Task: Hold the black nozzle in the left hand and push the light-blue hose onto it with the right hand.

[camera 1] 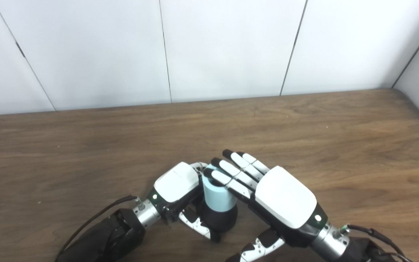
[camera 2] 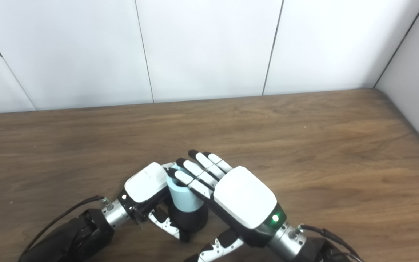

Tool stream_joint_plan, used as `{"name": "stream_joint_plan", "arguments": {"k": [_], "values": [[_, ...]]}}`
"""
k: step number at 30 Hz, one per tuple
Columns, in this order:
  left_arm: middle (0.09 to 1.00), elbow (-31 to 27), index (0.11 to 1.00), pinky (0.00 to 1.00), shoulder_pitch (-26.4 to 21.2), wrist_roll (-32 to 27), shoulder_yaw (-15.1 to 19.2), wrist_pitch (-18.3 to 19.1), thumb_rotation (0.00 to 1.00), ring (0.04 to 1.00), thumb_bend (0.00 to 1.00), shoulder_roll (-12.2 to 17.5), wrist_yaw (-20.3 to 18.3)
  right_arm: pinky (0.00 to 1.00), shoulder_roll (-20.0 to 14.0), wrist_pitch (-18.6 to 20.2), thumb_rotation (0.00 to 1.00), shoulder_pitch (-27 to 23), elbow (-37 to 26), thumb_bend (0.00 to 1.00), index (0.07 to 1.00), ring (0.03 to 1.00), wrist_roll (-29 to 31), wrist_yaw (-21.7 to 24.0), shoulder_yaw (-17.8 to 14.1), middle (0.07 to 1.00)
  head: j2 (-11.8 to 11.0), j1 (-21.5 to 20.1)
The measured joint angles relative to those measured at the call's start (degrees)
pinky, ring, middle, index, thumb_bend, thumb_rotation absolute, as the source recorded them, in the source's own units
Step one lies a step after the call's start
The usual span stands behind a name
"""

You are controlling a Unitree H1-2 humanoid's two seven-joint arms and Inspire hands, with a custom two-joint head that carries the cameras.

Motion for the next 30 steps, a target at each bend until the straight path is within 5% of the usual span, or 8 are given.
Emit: {"name": "stream_joint_plan", "arguments": {"k": [7,25,30], "values": [[0.431,0.1,0.509,0.79,0.0,0.0,0.0,0.0,0.00,0.499,0.52,0.0,0.0,1.00,0.6,0.0,0.80,0.8,0.9,0.93,1.000,1.000,0.5,-1.7,-0.1,1.000,-0.4,-0.2],[0.446,1.0,0.501,0.78,-0.7,0.0,-0.5,-0.2,0.00,0.494,0.52,-0.4,0.4,1.00,8.0,1.5,0.85,-4.1,2.8,0.93,1.000,1.000,-0.1,1.1,-1.1,1.000,-1.1,-0.1],[0.444,1.5,0.508,0.78,-1.0,0.0,-0.8,-0.4,0.00,0.508,0.52,-0.5,0.9,0.99,9.3,-3.1,0.89,-4.8,5.9,0.84,0.970,1.000,0.2,-9.9,-2.9,0.986,-1.3,-0.3]]}}
